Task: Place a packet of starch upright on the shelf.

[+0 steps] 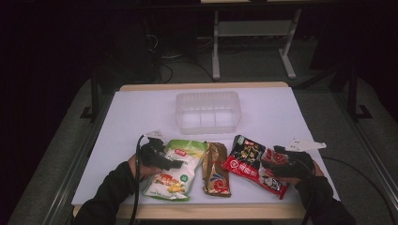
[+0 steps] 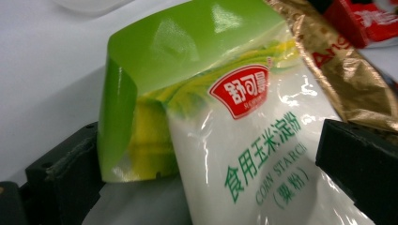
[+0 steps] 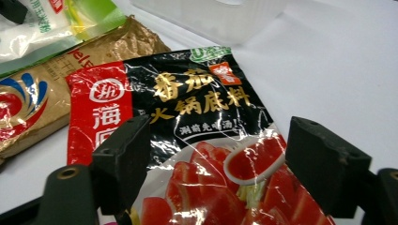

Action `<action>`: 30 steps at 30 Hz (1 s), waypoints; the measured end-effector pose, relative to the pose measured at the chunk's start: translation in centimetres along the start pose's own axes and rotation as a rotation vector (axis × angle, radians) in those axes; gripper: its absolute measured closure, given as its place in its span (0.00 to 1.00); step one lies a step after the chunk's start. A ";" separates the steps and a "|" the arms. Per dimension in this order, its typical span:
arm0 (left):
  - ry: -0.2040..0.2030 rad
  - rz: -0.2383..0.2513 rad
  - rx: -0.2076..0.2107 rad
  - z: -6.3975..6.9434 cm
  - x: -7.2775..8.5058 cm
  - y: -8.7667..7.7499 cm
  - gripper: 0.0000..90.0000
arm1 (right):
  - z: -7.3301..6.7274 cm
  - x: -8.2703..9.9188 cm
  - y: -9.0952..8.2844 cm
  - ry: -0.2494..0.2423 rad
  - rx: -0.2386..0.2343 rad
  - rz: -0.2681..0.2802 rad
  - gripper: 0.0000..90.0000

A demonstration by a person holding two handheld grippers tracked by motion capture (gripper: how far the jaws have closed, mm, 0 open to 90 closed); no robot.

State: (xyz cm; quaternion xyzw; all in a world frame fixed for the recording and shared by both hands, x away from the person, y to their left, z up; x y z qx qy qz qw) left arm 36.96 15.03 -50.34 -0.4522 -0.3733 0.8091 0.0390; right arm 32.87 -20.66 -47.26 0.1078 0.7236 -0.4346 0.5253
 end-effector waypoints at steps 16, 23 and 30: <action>0.036 0.070 0.115 1.7 0.1 -0.2 0.71 | -0.8 -1.6 -0.6 -0.079 0.001 0.095 0.36; 0.084 0.066 0.115 2.0 -0.3 -0.9 0.87 | -0.7 -1.7 -0.7 -0.079 0.003 0.109 0.37; 0.118 0.153 0.041 2.5 -0.6 -2.4 0.91 | -0.4 -1.7 -1.1 -0.067 0.006 0.126 0.37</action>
Point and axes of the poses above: each handheld gripper's, and its own axes: y roughly forward along the jaws, x roughly out of its underside, z roughly to its right, the point moved 8 cm from there along y, roughly forward along the jaws, and after that the axes turned 4 degrees about z, right-handed, at the moved point
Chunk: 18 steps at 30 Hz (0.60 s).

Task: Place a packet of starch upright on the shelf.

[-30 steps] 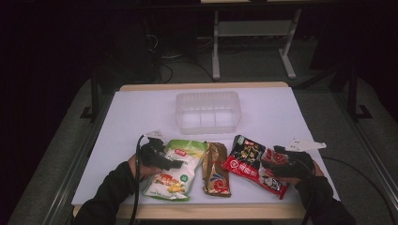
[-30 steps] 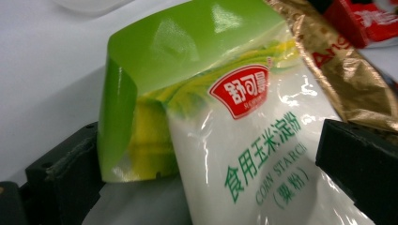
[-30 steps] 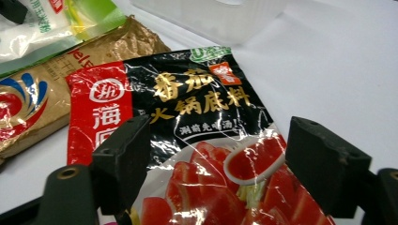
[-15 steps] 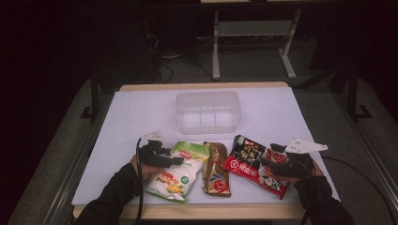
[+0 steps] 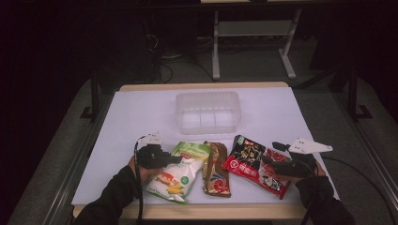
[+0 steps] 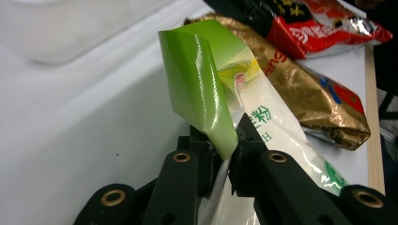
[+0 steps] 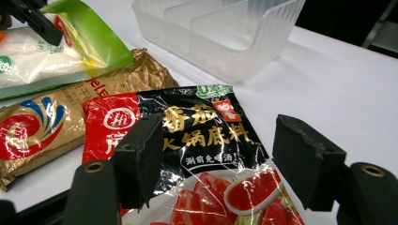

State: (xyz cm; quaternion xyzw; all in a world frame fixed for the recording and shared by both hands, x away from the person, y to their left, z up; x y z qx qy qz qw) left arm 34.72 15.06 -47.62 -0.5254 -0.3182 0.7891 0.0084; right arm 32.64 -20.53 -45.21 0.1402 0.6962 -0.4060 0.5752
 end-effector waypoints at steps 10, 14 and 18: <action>0.032 0.258 -0.146 1.3 -3.1 -6.4 0.92 | 0.7 -0.3 -0.8 0.028 0.022 0.044 0.39; 0.023 0.306 -0.165 1.5 -3.5 -7.8 0.93 | 1.0 -0.6 -0.9 0.034 0.027 0.063 0.40; 0.010 0.333 -0.174 1.3 -3.8 -8.3 0.93 | 1.1 -0.7 -0.8 0.036 0.030 0.064 0.40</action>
Point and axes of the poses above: each handheld gripper's, and its own axes: y roughly forward along the jaws, x roughly out of its underside, z roughly to its right, the point moved 8 cm from there along y, roughly forward along the jaws, and after that the axes turned 4 degrees about z, right-handed, at the moved point
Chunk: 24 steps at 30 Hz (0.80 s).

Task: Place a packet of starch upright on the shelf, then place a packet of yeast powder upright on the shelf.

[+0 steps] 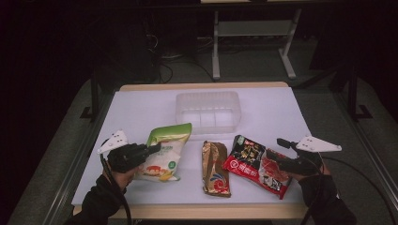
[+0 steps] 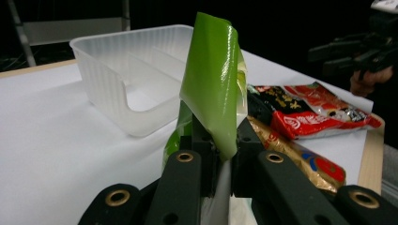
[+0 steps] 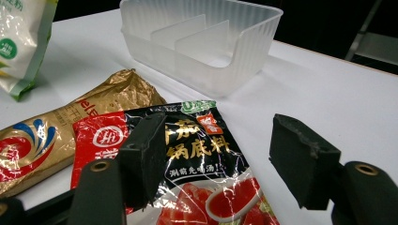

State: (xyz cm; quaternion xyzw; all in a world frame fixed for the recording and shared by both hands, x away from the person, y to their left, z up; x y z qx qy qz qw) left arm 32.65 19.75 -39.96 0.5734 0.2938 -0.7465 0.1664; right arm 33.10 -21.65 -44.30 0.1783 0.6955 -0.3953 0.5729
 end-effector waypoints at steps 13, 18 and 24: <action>-0.011 0.077 -0.038 -0.7 -1.2 -0.6 0.93 | 0.2 0.0 0.2 0.005 -0.007 0.009 0.46; -0.019 0.099 -0.054 -0.9 -1.8 -0.6 0.93 | 0.1 0.1 0.3 0.008 -0.016 0.002 0.45; -0.019 0.141 -0.078 -1.1 -2.9 -0.7 0.93 | 0.1 0.2 0.4 0.004 -0.014 -0.004 0.39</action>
Point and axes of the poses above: each handheld gripper's, and its own axes: y roughly forward along the jaws, x roughly out of its underside, z roughly to its right, the point moved 8 cm from there along y, roughly forward along the jaws, and after that the axes turned 4 degrees about z, right-handed, at the moved point
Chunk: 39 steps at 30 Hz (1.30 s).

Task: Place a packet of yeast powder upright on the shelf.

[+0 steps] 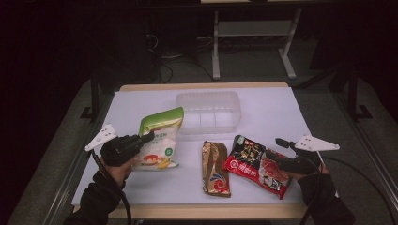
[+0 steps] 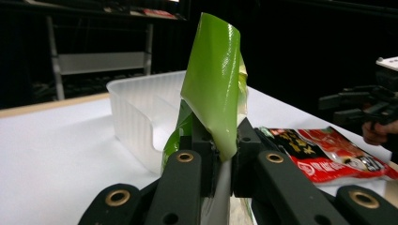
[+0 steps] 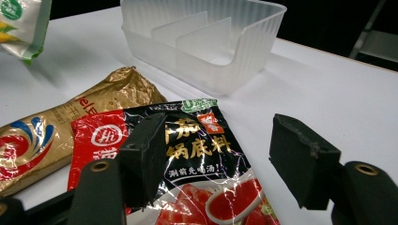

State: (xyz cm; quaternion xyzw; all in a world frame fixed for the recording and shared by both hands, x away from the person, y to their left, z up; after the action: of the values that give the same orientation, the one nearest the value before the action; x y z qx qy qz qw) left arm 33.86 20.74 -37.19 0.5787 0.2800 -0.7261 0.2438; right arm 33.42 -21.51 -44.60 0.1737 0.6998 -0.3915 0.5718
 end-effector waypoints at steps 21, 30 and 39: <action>-0.035 0.122 -0.070 -0.9 -3.6 1.5 0.93 | 0.0 0.8 0.3 0.005 0.030 -0.038 0.34; -0.054 0.153 -0.103 -1.5 -5.0 4.6 0.93 | 0.1 0.8 0.2 0.012 0.034 -0.033 0.34; -0.049 0.160 -0.160 -1.9 -6.5 8.6 0.93 | 0.2 0.7 0.1 0.014 0.041 -0.027 0.35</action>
State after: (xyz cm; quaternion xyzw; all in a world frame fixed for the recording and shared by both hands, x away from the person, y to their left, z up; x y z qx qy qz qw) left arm 42.46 16.01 -32.22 0.5601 0.2841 -0.6935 0.3532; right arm 33.43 -21.75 -45.33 0.1786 0.6979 -0.4121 0.5578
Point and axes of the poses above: each handheld gripper's, and its own axes: y roughly forward along the jaws, x roughly out of its underside, z roughly to its right, the point moved 8 cm from there along y, roughly forward along the jaws, and after that the axes turned 4 degrees about z, right-handed, at the moved point
